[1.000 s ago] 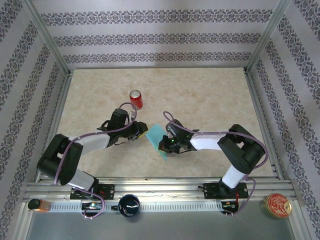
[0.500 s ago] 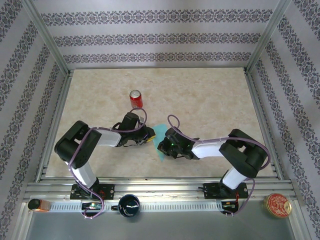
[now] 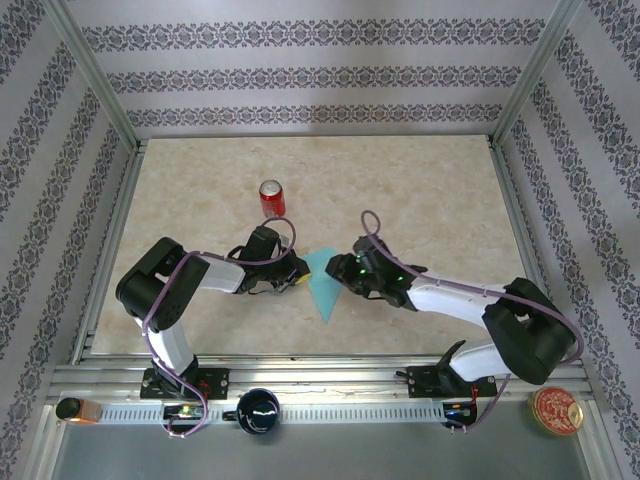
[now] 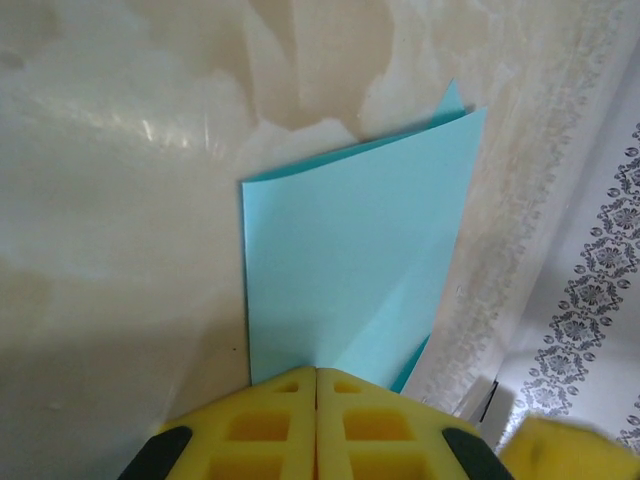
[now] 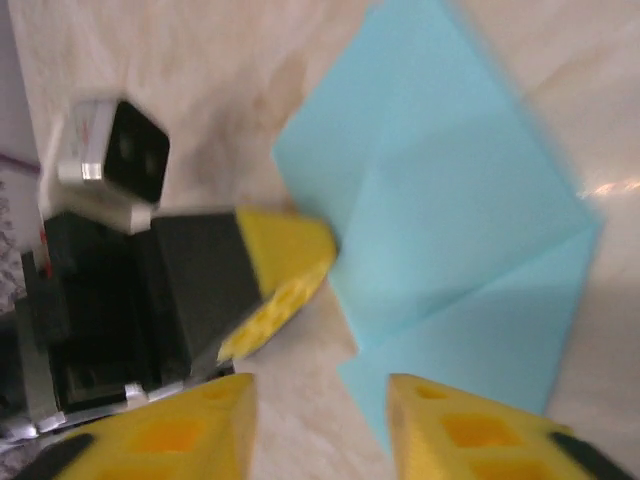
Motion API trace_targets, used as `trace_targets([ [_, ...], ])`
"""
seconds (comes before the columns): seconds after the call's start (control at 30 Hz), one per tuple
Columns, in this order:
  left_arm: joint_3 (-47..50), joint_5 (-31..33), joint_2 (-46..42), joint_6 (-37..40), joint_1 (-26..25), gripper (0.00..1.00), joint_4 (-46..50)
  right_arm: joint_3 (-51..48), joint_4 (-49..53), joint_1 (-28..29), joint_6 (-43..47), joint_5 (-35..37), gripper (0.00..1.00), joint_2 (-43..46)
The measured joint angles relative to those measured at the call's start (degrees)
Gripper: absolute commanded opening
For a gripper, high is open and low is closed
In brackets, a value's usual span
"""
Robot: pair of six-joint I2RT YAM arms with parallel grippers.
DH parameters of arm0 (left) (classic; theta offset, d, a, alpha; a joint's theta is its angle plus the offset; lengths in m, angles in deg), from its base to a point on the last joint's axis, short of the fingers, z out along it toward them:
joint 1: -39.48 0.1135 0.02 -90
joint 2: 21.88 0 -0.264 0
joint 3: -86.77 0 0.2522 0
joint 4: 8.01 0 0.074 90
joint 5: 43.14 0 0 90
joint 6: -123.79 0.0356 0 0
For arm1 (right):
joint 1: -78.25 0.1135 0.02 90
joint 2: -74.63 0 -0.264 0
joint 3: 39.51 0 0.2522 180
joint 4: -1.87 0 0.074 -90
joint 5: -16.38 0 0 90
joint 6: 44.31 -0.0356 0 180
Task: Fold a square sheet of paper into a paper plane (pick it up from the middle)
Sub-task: Rotate the paper at the center of the table.
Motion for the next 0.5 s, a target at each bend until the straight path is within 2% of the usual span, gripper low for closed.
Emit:
trace_targets([
  [0.1, -0.37, -0.48, 0.24, 1.77, 0.02, 0.07, 0.39, -1.25, 0.55, -4.98, 1.86, -4.02, 0.46, -1.01],
  [0.2, -1.38, -1.38, 0.59, 3.82, 0.22, 0.07, 1.99, -1.20, 0.59, -7.10, 3.65, -8.35, 0.44, -3.04],
  [0.5, -3.87, -3.04, 1.36, 8.96, 0.39, 0.08, 6.45, 0.76, 0.57, -8.13, 5.92, -13.77, 0.43, -7.87],
])
